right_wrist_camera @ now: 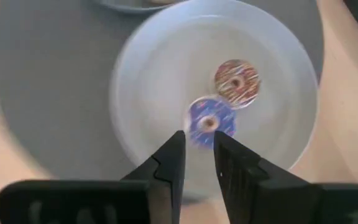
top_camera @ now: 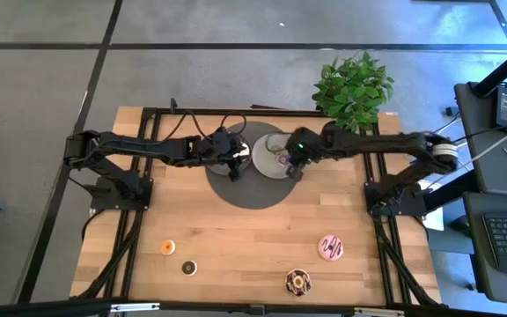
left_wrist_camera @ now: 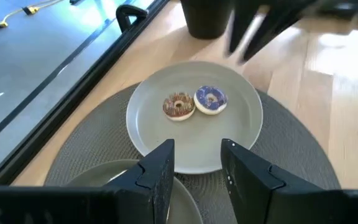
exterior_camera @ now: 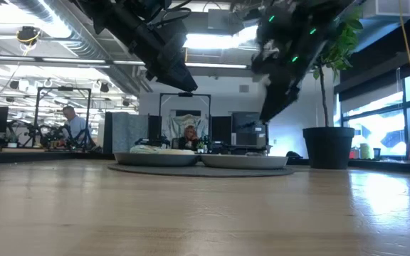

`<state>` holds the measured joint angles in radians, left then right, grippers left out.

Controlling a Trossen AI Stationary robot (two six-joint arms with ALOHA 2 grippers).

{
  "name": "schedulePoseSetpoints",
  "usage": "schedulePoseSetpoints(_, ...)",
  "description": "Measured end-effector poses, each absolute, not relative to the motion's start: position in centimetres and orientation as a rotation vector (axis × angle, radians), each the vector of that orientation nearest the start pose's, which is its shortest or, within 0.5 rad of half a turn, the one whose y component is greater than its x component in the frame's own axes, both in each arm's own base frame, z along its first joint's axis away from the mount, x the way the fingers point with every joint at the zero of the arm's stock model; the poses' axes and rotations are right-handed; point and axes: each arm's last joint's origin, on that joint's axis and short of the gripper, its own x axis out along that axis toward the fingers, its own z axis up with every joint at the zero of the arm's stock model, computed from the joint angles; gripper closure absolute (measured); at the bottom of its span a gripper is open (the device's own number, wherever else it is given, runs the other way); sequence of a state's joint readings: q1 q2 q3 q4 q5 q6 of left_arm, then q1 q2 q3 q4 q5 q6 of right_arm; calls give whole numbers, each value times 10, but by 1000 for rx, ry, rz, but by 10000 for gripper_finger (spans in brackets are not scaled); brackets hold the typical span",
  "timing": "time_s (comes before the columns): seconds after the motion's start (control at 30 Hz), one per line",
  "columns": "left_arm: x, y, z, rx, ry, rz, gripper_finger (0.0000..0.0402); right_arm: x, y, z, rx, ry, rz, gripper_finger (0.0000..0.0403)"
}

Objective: Pick & Place donuts
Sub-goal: Put the small yellow donut on the gray plate

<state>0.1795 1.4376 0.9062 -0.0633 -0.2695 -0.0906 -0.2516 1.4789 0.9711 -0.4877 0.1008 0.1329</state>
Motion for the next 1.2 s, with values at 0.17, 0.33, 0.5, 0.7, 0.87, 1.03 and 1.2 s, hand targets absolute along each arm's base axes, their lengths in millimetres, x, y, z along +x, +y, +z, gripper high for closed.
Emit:
schedulePoseSetpoints(0.17,295,50,230,-17,709,350,274,251,-35,221,126,860,-390,317)
schedulePoseSetpoints(0.33,287,22,218,-15,881,58,274,226,-11,212,65,698,-416,317)
schedulePoseSetpoints(0.5,281,-16,221,-56,997,-185,274,212,-7,208,68,606,-407,317)
schedulePoseSetpoints(0.7,266,-58,222,-37,1145,-210,274,208,-7,207,70,600,-408,317)
schedulePoseSetpoints(0.87,260,-80,222,-5,1153,-241,274,207,-7,205,72,615,-411,317)
schedulePoseSetpoints(1.03,255,-93,222,23,1154,-287,274,206,-7,204,88,626,-418,317)
schedulePoseSetpoints(1.2,254,-97,222,29,1153,-301,274,206,-7,204,92,635,-406,317)
